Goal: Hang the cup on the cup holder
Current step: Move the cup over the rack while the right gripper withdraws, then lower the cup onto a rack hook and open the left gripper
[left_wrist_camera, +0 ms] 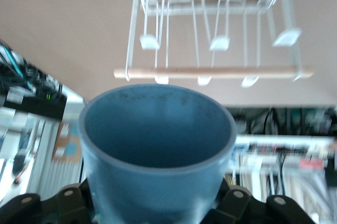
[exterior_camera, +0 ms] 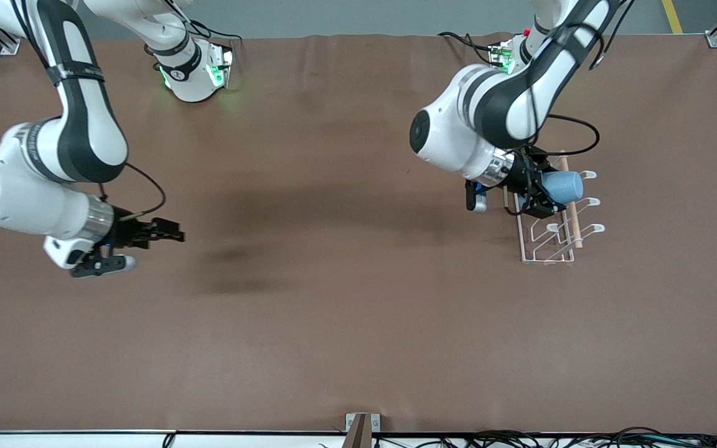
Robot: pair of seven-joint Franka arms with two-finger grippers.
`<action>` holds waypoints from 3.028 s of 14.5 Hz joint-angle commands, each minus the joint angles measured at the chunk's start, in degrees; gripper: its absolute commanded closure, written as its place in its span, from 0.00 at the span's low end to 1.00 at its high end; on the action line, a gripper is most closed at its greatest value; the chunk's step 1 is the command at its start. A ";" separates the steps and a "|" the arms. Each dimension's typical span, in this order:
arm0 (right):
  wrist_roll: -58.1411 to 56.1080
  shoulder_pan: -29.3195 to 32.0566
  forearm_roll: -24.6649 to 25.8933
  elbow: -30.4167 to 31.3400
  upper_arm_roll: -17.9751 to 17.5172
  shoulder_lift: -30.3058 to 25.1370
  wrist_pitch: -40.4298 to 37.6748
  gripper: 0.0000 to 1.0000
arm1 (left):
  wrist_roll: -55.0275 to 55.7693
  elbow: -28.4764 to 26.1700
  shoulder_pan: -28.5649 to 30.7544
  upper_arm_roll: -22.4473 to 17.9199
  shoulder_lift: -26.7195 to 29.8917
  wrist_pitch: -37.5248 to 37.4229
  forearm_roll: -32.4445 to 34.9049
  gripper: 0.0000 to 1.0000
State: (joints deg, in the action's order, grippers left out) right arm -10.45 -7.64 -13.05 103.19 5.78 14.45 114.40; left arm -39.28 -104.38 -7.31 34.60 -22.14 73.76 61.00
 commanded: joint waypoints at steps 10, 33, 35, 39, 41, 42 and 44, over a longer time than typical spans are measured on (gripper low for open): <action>15.93 10.11 11.64 -17.23 -1.38 -8.82 -20.13 0.00 | 5.53 0.06 -1.30 -1.82 -20.57 -19.09 25.03 1.00; 12.74 8.79 11.29 -16.88 -2.35 -11.02 -24.57 0.00 | 28.60 9.62 -0.60 -1.65 -19.70 -19.98 18.63 0.00; 12.82 8.96 11.29 -16.79 -2.26 -11.02 -24.48 0.00 | 36.87 12.79 -0.25 -1.56 -18.39 -17.45 13.65 0.00; 12.47 9.40 10.85 -17.14 -2.09 -10.76 -22.21 0.00 | 39.89 12.45 1.68 -3.22 -7.69 -4.19 1.96 0.00; 12.99 9.31 10.76 -18.28 -2.00 -10.93 -23.07 0.00 | 41.21 12.54 1.86 -6.81 -1.98 2.23 -6.46 0.00; 12.91 8.96 10.76 -18.46 -2.17 -10.93 -23.69 0.00 | 41.65 12.36 1.86 -9.01 0.84 6.09 -10.34 0.00; 12.39 9.40 10.15 -18.11 -2.17 -10.50 -25.53 0.00 | 42.35 12.36 1.86 -14.27 6.38 13.04 -20.87 0.00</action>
State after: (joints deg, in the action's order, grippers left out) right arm 2.65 1.49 -2.98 84.62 3.72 4.54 90.16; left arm 2.00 -90.23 -5.77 24.32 -21.80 80.87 47.82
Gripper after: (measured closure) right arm 0.000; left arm 0.000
